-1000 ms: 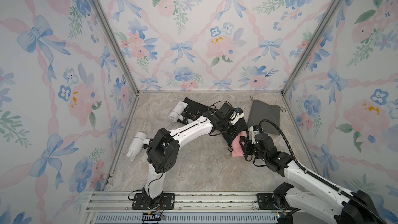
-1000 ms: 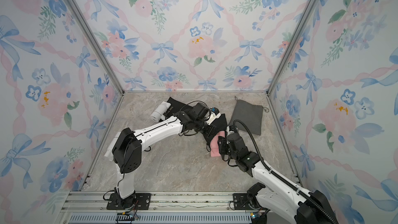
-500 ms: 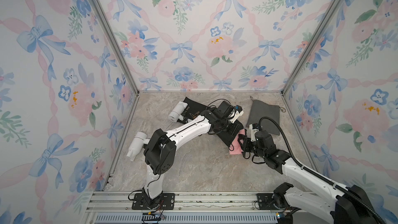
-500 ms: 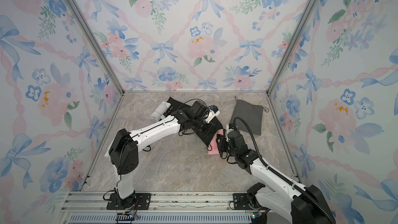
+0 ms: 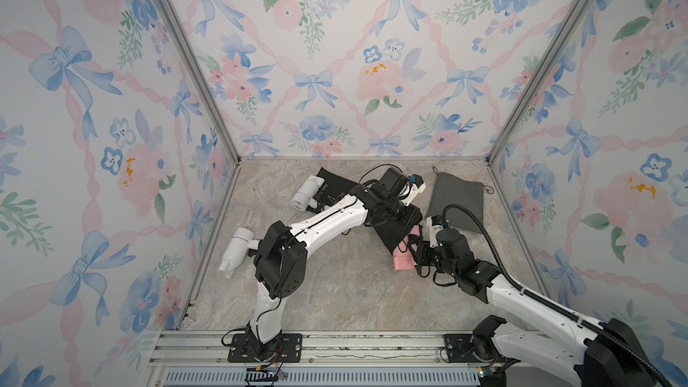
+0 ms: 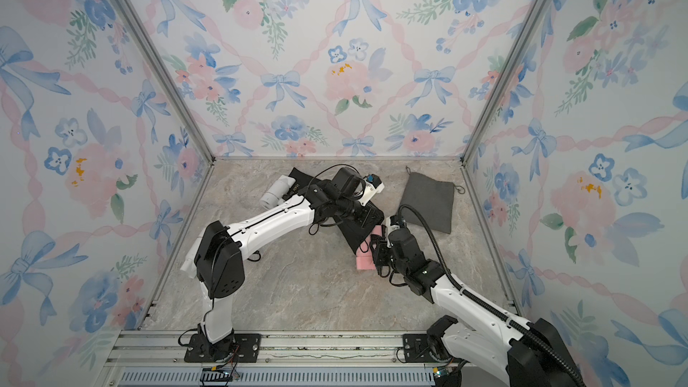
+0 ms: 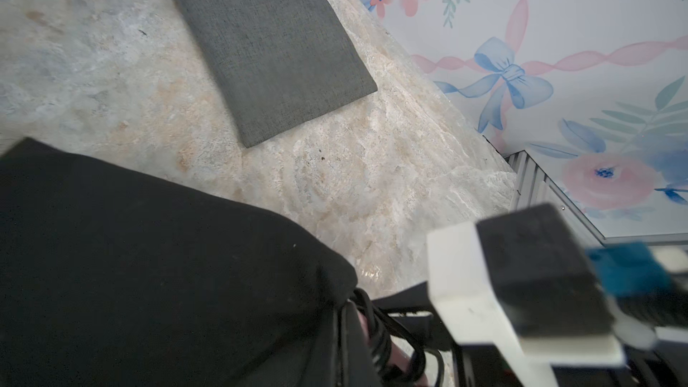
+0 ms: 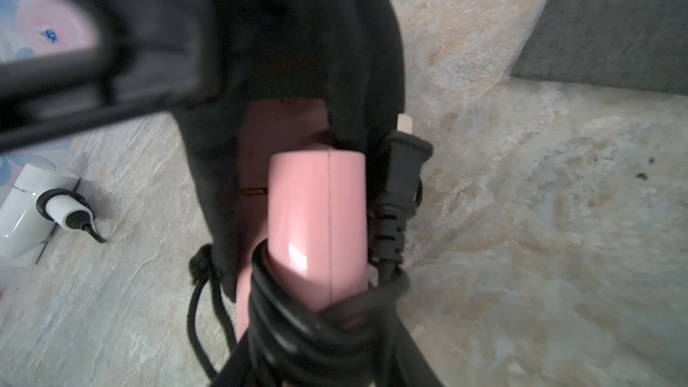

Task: Pack away hair dryers
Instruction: Place the hair dryer in the drawstring bag.

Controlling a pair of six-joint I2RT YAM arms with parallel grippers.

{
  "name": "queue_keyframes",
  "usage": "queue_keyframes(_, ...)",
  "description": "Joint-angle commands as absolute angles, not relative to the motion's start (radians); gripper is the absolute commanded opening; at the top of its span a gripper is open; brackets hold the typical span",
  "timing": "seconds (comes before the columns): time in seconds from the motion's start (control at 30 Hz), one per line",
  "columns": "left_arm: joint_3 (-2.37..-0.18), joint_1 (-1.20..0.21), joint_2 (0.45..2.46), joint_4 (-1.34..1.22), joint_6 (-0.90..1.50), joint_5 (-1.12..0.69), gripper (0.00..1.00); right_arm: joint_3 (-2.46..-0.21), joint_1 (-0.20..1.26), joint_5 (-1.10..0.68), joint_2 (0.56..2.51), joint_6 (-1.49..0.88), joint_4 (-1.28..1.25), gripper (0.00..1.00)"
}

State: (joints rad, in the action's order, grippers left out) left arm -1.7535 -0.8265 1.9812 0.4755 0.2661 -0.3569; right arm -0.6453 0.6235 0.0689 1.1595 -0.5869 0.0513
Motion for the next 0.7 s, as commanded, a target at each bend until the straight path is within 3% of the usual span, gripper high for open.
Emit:
queue_keyframes(0.0,-1.786,-0.812,2.015,0.475,0.259,-0.367,0.0,-0.664,0.666,0.138,1.144,-0.583,0.055,0.29)
queue_keyframes(0.43,-1.778,-0.811,2.008,0.475,0.255,-0.401,0.0,-0.724,0.683,0.153,1.239,-0.553,0.036,0.29)
queue_keyframes(0.67,-1.712,-0.811,1.936,0.475,0.246,-0.395,0.0,-0.729,0.604,0.091,1.271,-0.558,-0.003,0.29)
